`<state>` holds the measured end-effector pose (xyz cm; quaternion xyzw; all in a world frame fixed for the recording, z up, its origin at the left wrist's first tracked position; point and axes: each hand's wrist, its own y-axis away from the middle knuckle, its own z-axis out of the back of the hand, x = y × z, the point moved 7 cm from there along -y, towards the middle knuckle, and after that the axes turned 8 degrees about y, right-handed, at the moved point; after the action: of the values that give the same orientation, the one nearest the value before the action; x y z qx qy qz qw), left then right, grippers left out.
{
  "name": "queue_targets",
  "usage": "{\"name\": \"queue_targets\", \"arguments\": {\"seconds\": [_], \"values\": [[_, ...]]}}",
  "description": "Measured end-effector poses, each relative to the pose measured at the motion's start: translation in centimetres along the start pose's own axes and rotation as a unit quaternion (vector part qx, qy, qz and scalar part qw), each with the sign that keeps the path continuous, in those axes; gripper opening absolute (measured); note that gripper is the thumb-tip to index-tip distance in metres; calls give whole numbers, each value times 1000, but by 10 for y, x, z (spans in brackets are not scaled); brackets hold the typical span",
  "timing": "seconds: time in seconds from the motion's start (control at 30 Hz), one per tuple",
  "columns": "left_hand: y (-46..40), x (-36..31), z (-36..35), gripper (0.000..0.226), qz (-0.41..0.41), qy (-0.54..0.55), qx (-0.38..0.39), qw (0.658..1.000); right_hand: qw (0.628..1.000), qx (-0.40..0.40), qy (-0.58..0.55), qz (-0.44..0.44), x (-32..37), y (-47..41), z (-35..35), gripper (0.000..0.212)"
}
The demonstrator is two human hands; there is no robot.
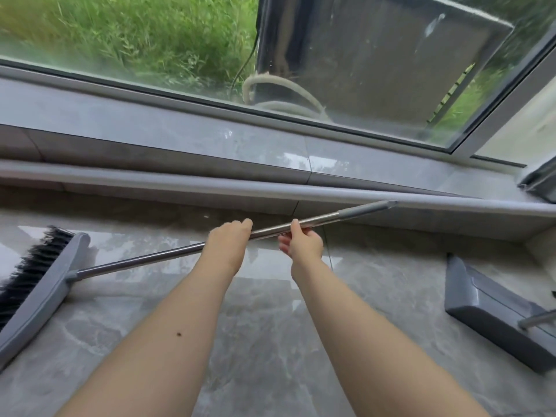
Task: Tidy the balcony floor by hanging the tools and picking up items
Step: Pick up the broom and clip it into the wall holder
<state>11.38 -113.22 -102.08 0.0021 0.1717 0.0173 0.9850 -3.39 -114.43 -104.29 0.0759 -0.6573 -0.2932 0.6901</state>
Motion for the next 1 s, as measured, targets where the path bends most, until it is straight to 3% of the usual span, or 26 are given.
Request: {"name": "queue_targets", "arguments": {"seconds": [0.13, 0.53, 1.0], "values": [[-16, -8, 26, 35, -12, -20, 8, 1000, 1000, 10, -6, 19, 38, 1, -8, 20], [-45, -42, 147, 16, 18, 78, 26, 996, 992, 67, 47, 101, 187, 50, -18, 17], [-6, -176, 398, 13, 55, 155, 97, 982, 971, 45, 146, 185, 433, 216, 66, 18]]}}
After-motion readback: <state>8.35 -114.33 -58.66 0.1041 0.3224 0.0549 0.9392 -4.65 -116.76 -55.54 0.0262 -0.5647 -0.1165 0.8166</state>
